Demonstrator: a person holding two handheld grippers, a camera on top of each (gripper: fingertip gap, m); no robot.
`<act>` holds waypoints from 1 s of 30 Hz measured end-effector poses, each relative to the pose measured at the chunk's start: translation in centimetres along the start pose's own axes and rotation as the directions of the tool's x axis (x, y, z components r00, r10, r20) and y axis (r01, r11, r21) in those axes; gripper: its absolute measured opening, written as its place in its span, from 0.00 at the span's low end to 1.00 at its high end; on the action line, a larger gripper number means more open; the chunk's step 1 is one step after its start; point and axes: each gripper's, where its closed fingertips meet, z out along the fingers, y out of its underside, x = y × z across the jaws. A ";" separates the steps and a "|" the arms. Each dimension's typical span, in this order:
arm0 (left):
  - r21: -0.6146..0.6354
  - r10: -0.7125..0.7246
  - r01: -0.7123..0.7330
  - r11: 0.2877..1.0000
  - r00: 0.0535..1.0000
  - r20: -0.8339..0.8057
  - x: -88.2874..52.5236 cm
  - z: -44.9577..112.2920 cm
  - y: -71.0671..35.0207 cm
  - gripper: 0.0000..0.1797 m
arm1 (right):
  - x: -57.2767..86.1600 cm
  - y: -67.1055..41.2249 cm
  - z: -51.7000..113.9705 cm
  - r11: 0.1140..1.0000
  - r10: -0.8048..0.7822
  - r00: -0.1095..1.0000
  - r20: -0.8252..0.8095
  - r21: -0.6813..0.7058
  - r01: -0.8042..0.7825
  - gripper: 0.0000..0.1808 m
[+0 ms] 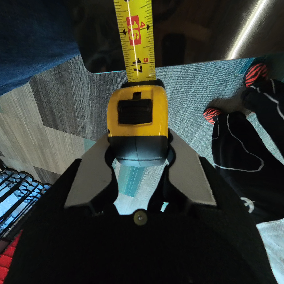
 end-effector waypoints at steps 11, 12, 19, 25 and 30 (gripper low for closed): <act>-0.004 -0.017 0.017 1.000 1.000 0.002 0.2 0.1 -0.1 0.03 | -0.3 -1.3 0.1 1.000 -0.020 0.999 0.035 0.025 0.019 0.37; 0.001 -0.025 0.025 1.000 1.000 -0.004 0.1 0.1 -0.1 0.03 | -0.3 -1.3 0.1 1.000 -0.019 0.999 0.035 0.021 0.018 0.37; -0.005 -0.020 0.020 1.000 1.000 -0.017 0.1 0.1 -0.1 0.03 | -0.3 -1.3 0.0 1.000 -0.009 1.000 0.021 0.018 0.008 0.37; -0.006 -0.024 0.024 1.000 0.999 -0.031 0.1 0.1 -0.1 0.03 | -0.3 -1.4 0.1 1.000 -0.005 1.000 0.017 0.017 0.005 0.37; -0.007 -0.033 0.033 0.999 0.999 -0.043 0.1 0.1 -0.2 0.03 | -0.2 -1.4 0.1 1.000 -0.007 1.000 0.024 0.019 0.006 0.37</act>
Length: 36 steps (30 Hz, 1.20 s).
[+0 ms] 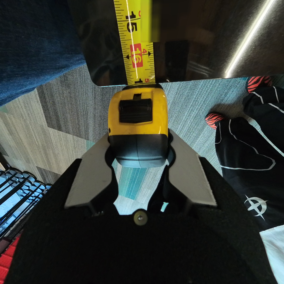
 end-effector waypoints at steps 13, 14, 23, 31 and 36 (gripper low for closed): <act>0.002 -0.005 0.005 1.000 1.000 -0.015 0.0 0.0 0.0 0.03 | 0.1 0.0 0.1 1.000 -0.005 1.000 0.008 0.002 0.005 0.37; 0.002 -0.007 0.007 1.000 1.000 -0.015 0.0 0.0 0.0 0.03 | 0.1 0.0 0.0 1.000 -0.005 1.000 0.008 0.002 0.005 0.37; 0.004 -0.005 0.005 1.000 1.000 -0.018 0.0 0.0 0.0 0.03 | 0.1 -0.1 0.0 1.000 -0.002 1.000 0.001 -0.002 0.002 0.37; -0.026 0.026 -0.026 0.999 1.000 0.000 0.1 0.1 -0.1 0.03 | 0.0 -0.1 -0.1 1.000 0.001 1.000 -0.003 -0.003 -0.001 0.37; -0.034 0.046 -0.045 0.998 0.999 0.011 0.1 0.1 -0.1 0.03 | 0.1 0.5 -0.2 1.000 -0.005 1.000 -0.012 -0.022 0.005 0.37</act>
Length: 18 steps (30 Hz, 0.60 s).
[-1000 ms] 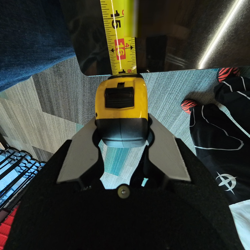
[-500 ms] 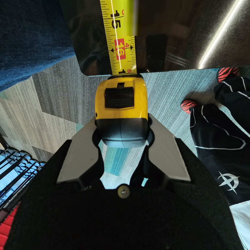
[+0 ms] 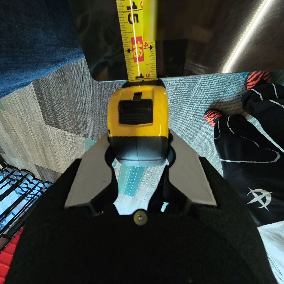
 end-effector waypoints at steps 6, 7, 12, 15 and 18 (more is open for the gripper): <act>0.006 -0.012 0.012 1.000 1.000 -0.016 -0.1 0.1 -0.1 0.03 | -0.4 0.2 0.0 1.000 0.004 1.000 0.004 0.002 -0.004 0.37; 0.005 -0.012 0.012 1.000 1.000 -0.015 -0.1 0.1 -0.1 0.03 | -0.3 0.1 -0.1 1.000 0.007 1.000 0.001 0.006 -0.007 0.37; 0.008 -0.017 0.017 1.000 1.000 -0.019 -0.1 0.1 0.1 0.03 | -0.2 0.1 -0.6 1.000 0.002 1.000 -0.012 0.005 -0.002 0.37; 0.013 -0.025 0.025 1.000 0.999 -0.022 -0.3 0.0 0.1 0.03 | -0.1 0.0 -1.2 1.000 0.000 1.000 -0.021 0.005 0.000 0.37; 0.013 -0.021 0.021 1.000 1.000 -0.019 -0.4 0.1 0.3 0.03 | 0.0 -0.1 -1.6 1.000 0.000 1.000 -0.029 0.006 0.000 0.37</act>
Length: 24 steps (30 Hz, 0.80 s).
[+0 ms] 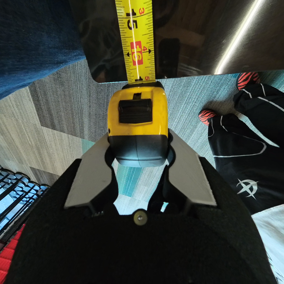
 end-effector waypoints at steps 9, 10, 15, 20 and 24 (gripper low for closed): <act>0.010 -0.011 0.011 1.000 1.000 -0.003 -0.2 -0.1 0.1 0.03 | -0.2 -3.8 -0.8 0.999 -0.015 1.000 -0.012 0.039 0.015 0.37; 0.010 -0.011 0.011 1.000 1.000 -0.003 -0.2 -0.1 0.1 0.03 | -0.2 -4.4 -0.8 0.999 -0.018 1.000 -0.016 0.041 0.018 0.37; 0.023 -0.025 0.026 0.999 0.999 -0.021 -0.2 -0.2 0.0 0.03 | -0.7 -8.1 -0.5 0.999 -0.017 1.000 -0.013 0.052 0.017 0.37; 0.032 -0.027 0.027 0.999 0.999 -0.031 0.1 -0.3 -0.1 0.03 | -1.6 -12.6 -0.2 0.996 -0.013 1.000 0.015 0.087 0.012 0.37; 0.039 -0.028 0.030 0.999 0.998 -0.048 0.1 -0.3 -0.1 0.03 | -2.1 -16.6 -0.1 0.992 -0.028 0.999 0.019 0.120 0.025 0.37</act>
